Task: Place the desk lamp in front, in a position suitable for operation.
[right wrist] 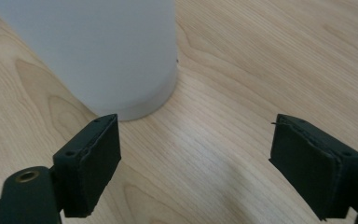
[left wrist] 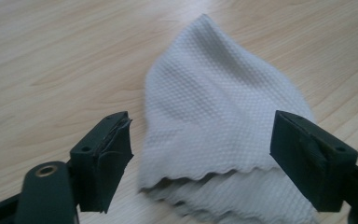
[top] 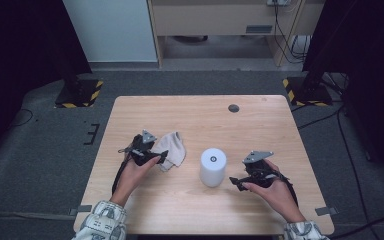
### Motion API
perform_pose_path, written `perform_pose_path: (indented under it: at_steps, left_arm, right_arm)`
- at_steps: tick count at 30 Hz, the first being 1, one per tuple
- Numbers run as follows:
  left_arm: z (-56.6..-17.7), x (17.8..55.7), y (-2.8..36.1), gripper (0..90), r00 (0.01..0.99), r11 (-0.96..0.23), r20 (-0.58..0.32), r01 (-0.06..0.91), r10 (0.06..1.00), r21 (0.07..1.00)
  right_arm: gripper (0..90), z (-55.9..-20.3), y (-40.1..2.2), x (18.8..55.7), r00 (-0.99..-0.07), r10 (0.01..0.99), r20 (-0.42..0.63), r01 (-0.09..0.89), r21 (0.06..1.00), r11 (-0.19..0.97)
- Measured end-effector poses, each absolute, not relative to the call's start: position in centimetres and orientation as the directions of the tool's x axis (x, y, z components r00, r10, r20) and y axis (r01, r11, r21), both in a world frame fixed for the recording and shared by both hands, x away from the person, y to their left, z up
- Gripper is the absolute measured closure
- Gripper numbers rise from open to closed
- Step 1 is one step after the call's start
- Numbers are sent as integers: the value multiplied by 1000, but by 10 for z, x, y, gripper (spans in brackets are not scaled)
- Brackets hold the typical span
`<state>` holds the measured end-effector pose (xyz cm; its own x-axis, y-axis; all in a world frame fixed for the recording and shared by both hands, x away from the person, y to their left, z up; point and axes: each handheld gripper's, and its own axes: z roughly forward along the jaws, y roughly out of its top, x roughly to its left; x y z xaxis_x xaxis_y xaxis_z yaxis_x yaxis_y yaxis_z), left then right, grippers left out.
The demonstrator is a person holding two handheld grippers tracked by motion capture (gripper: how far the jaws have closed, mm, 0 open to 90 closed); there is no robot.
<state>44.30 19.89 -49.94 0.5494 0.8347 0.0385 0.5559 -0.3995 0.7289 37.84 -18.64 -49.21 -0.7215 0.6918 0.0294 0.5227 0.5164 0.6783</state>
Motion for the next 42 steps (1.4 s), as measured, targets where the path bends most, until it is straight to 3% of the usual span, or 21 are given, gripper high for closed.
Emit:
perform_pose_path:
  at_steps: [4,17,19,22,23,24,29,42]
  left_arm:
    - [-511,446,185,219,580,-450,60,559,813,697]
    - [-525,453,189,285,574,-435,14,605,819,666]
    - [-524,452,189,335,584,-444,16,599,812,666]
    - [-522,451,187,479,599,-460,19,593,800,661]
    - [-522,449,187,479,605,-465,21,589,796,661]
    - [-521,449,186,584,612,-472,23,585,790,660]
    - [-520,449,188,755,646,-495,26,557,763,667]
    - [-489,439,195,786,692,-455,-19,495,722,740]
  right_arm:
    - [183,-500,-194,379,-697,716,46,555,666,498]
    - [179,-500,-191,379,-694,719,50,558,668,493]
    - [176,-500,-191,378,-694,719,44,552,674,491]
    - [172,-499,-191,378,-696,716,52,550,679,486]
    - [165,-498,-191,378,-698,714,53,549,679,486]
    - [155,-497,-189,377,-716,696,52,534,682,499]
    - [139,-496,-178,371,-749,661,44,501,690,522]
    - [74,-486,-157,368,-806,590,33,420,734,534]
